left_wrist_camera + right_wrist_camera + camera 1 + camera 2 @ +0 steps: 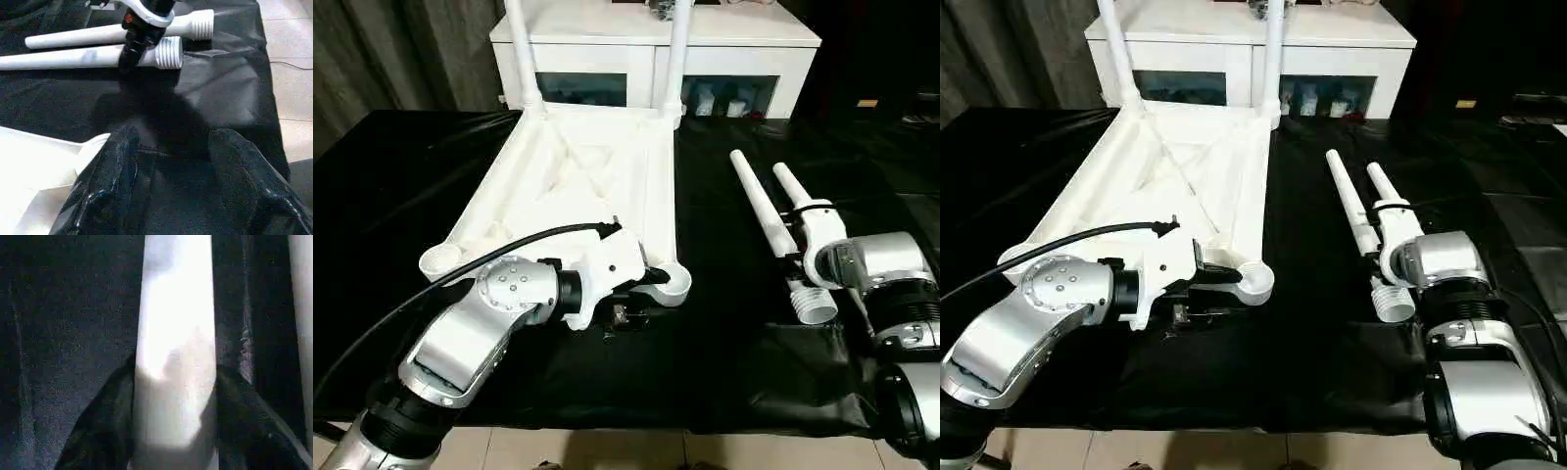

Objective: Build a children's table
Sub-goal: Pick table leg

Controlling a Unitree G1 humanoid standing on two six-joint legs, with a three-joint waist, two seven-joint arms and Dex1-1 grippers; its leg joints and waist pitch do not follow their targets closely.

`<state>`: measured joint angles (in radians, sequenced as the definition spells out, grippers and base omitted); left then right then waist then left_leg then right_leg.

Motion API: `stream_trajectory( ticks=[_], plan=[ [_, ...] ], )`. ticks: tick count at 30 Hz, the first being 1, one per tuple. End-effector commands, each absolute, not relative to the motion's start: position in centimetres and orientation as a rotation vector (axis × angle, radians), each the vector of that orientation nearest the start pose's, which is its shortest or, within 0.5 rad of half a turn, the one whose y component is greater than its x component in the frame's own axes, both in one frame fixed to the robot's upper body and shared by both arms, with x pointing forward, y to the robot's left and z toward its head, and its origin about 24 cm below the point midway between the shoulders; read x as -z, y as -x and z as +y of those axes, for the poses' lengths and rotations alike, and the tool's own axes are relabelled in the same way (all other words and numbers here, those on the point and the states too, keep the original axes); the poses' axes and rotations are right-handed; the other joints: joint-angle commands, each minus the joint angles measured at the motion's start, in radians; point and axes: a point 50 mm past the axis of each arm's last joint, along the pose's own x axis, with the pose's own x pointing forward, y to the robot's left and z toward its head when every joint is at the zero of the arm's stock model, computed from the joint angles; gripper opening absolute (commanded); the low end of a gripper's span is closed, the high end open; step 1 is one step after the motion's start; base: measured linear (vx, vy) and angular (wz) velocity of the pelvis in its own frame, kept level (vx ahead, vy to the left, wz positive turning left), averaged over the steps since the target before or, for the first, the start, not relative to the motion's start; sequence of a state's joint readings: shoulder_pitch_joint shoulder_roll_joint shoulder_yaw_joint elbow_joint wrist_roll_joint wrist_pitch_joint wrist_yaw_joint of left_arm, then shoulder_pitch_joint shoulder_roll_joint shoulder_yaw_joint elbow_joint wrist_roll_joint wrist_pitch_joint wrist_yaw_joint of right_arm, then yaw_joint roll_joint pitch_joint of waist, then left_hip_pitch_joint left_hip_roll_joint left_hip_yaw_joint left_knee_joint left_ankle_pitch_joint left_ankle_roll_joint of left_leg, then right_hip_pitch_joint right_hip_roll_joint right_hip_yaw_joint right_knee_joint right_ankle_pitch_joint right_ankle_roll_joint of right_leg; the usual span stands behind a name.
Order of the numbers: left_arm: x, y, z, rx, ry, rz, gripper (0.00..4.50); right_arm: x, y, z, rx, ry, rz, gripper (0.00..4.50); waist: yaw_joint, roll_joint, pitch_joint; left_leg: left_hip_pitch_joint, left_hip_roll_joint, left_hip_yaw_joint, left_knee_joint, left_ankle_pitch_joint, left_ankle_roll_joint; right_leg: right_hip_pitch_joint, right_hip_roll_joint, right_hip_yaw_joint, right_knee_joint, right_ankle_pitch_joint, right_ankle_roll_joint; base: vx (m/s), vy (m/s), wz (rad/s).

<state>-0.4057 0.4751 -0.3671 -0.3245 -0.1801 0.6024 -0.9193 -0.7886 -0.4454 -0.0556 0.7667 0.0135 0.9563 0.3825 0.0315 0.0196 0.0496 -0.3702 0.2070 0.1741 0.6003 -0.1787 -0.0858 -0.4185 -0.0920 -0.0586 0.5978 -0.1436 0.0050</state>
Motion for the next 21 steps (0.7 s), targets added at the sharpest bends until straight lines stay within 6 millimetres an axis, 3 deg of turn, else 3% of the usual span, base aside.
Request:
stream_trajectory(
  ticks=[1, 3, 7, 9, 11, 12, 14, 15, 18, 21],
  plan=[
    [-13.5, -26.1, 9.0, 1.260, -0.448, 0.161, 2.62, -7.0, -34.6, -25.2, -0.028, 0.033, 0.912, 1.95, -0.001, -0.016, -0.068, 0.007, 0.001, 0.009, -0.064, -0.240, -0.014, 0.050, -0.022, 0.024, -0.065, -0.325, -0.189, 0.000, 0.000, 0.00],
    [-13.8, -26.6, 9.2, 1.217, -0.450, 0.142, 2.62, -7.4, -34.5, -25.2, -0.031, -0.010, 0.893, 1.88, -0.001, -0.021, -0.067, 0.004, -0.001, 0.010, -0.063, -0.237, -0.011, 0.051, -0.021, 0.023, -0.066, -0.326, -0.187, 0.000, 0.000, 0.00],
    [-14.7, -27.9, 9.5, 1.111, -0.397, 0.087, 2.62, -9.1, -34.3, -24.9, -0.081, -0.099, 0.815, 1.85, 0.005, -0.020, -0.068, 0.004, -0.001, 0.009, -0.064, -0.208, -0.007, 0.056, -0.020, 0.025, -0.064, -0.303, -0.172, 0.000, 0.000, 0.00],
    [-16.0, -29.4, 9.7, 0.987, -0.250, 0.051, 2.98, -11.1, -34.5, -24.2, -0.156, -0.144, 0.660, 1.85, 0.007, -0.015, -0.068, 0.005, -0.001, 0.011, -0.063, -0.207, -0.008, 0.053, -0.020, 0.026, -0.064, -0.299, -0.175, 0.000, 0.000, 0.00],
    [-16.4, -29.8, 9.7, 0.948, -0.204, 0.039, 2.98, -11.7, -34.6, -24.0, -0.181, -0.161, 0.612, 1.85, 0.010, -0.018, -0.072, 0.007, 0.000, 0.008, -0.062, -0.201, 0.000, 0.056, -0.021, 0.024, -0.064, -0.287, -0.179, 0.000, 0.000, 0.00],
    [-17.1, -30.6, 9.8, 0.893, -0.105, 0.019, 3.12, -12.9, -34.5, -23.2, -0.260, -0.181, 0.524, 1.84, 0.007, -0.012, -0.070, 0.002, -0.002, 0.007, -0.062, -0.207, 0.003, 0.057, -0.021, 0.023, -0.063, -0.299, -0.179, 0.000, 0.000, 0.00],
    [-17.7, -31.2, 9.7, 0.856, -0.005, 0.006, 3.24, -13.7, -34.3, -22.2, -0.354, -0.205, 0.450, 1.84, 0.010, -0.018, -0.070, 0.006, -0.006, 0.013, -0.058, -0.213, 0.016, 0.057, -0.019, 0.024, -0.071, -0.304, -0.171, 0.000, 0.000, 0.00],
    [-18.6, -31.8, 9.2, 0.832, 0.184, 0.007, 3.40, -14.9, -33.6, -20.3, -0.524, -0.280, 0.338, 1.84, 0.007, -0.019, -0.070, -0.001, -0.005, 0.012, -0.059, -0.208, 0.026, 0.060, -0.020, 0.023, -0.069, -0.299, -0.175, 0.000, 0.000, 0.00],
    [-19.3, -31.9, 7.9, 0.887, 0.372, 0.040, 3.56, -15.5, -32.1, -17.9, -0.755, -0.435, 0.238, 1.84, 0.014, -0.024, -0.073, 0.001, -0.001, 0.008, -0.058, -0.188, 0.056, 0.057, -0.023, 0.020, -0.070, -0.288, -0.193, 0.000, 0.000, 0.00],
    [-20.0, -32.1, 6.6, 0.932, 0.506, 0.063, 3.83, -15.6, -30.3, -15.9, -0.979, -0.580, 0.173, 1.84, 0.028, -0.022, -0.075, 0.003, 0.003, 0.008, -0.058, -0.173, 0.075, 0.056, -0.024, 0.018, -0.072, -0.277, -0.204, 0.000, 0.000, 0.00]
  ],
)
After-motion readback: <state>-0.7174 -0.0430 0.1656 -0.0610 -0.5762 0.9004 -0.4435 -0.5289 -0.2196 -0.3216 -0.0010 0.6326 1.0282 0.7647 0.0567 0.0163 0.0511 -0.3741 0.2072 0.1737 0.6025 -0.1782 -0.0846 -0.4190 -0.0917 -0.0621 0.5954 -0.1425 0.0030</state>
